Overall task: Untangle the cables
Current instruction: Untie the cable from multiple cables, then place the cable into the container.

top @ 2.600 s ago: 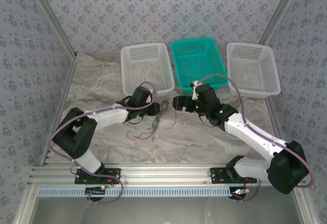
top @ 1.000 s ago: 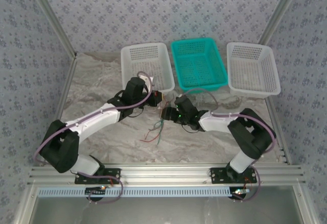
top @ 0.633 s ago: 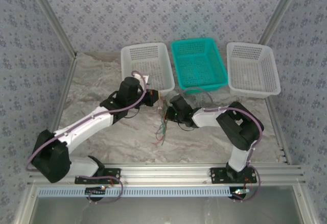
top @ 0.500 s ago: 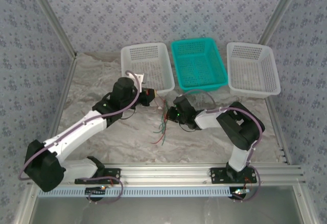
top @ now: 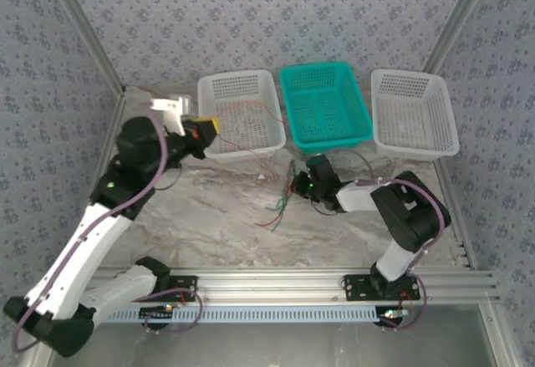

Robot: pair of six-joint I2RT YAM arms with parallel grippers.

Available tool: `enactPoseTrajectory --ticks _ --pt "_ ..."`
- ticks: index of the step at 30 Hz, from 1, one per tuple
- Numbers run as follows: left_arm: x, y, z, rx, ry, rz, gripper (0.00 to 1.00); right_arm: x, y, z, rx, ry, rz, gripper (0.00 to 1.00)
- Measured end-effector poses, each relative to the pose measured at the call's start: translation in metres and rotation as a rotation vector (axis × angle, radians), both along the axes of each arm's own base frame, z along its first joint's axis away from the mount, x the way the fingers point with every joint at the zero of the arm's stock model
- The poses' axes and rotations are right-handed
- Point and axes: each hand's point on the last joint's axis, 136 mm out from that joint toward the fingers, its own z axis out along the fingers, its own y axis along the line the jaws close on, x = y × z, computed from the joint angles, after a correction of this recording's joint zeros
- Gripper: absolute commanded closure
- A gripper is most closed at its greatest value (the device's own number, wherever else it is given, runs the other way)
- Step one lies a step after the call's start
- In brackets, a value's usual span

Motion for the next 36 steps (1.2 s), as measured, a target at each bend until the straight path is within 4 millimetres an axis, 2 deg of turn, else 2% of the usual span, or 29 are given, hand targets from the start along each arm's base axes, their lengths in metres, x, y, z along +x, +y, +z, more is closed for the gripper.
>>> enactPoseTrajectory --ticks 2,4,6,11,14,17,20,24,27,29,31,34,36 --pt "-0.009 0.008 0.03 -0.016 -0.071 0.005 1.0 -0.008 -0.02 0.001 -0.033 0.015 -0.034 1.0" --pt "-0.016 0.007 0.047 -0.032 -0.109 -0.02 1.0 -0.017 -0.032 0.01 -0.056 0.011 -0.051 1.0" --pt "-0.016 -0.001 0.058 -0.054 -0.128 -0.061 1.0 -0.025 -0.036 0.029 -0.056 -0.019 -0.052 1.0" --pt "0.024 -0.039 0.051 -0.075 -0.085 -0.142 1.0 -0.037 -0.044 0.086 -0.025 -0.135 -0.075 1.0" --pt "0.057 -0.069 0.036 -0.057 -0.043 -0.176 1.0 -0.048 -0.052 0.105 -0.007 -0.176 -0.1 1.0" --pt "0.079 -0.103 0.041 -0.027 -0.072 -0.213 1.0 -0.063 -0.06 0.108 -0.006 -0.174 -0.118 1.0" --pt "0.089 -0.135 0.066 -0.016 -0.172 -0.251 1.0 -0.075 -0.069 0.104 -0.012 -0.16 -0.138 1.0" --pt "0.101 -0.168 0.098 -0.024 -0.323 -0.276 1.0 -0.088 -0.081 0.093 -0.02 -0.135 -0.171 1.0" --pt "0.125 -0.192 0.104 -0.018 -0.395 -0.255 1.0 -0.095 -0.086 0.089 -0.017 -0.121 -0.187 1.0" --pt "0.149 -0.207 0.097 -0.002 -0.409 -0.237 1.0 -0.098 -0.089 0.091 -0.012 -0.123 -0.194 1.0" --pt "0.174 -0.224 0.081 0.017 -0.399 -0.225 1.0 -0.099 -0.09 0.094 -0.005 -0.131 -0.2 1.0" --pt "0.21 -0.249 0.036 0.06 -0.337 -0.222 1.0 -0.1 -0.092 0.098 0.01 -0.141 -0.211 1.0" --pt "0.232 -0.265 -0.003 0.099 -0.272 -0.226 1.0 -0.101 -0.092 0.101 0.021 -0.148 -0.216 1.0"
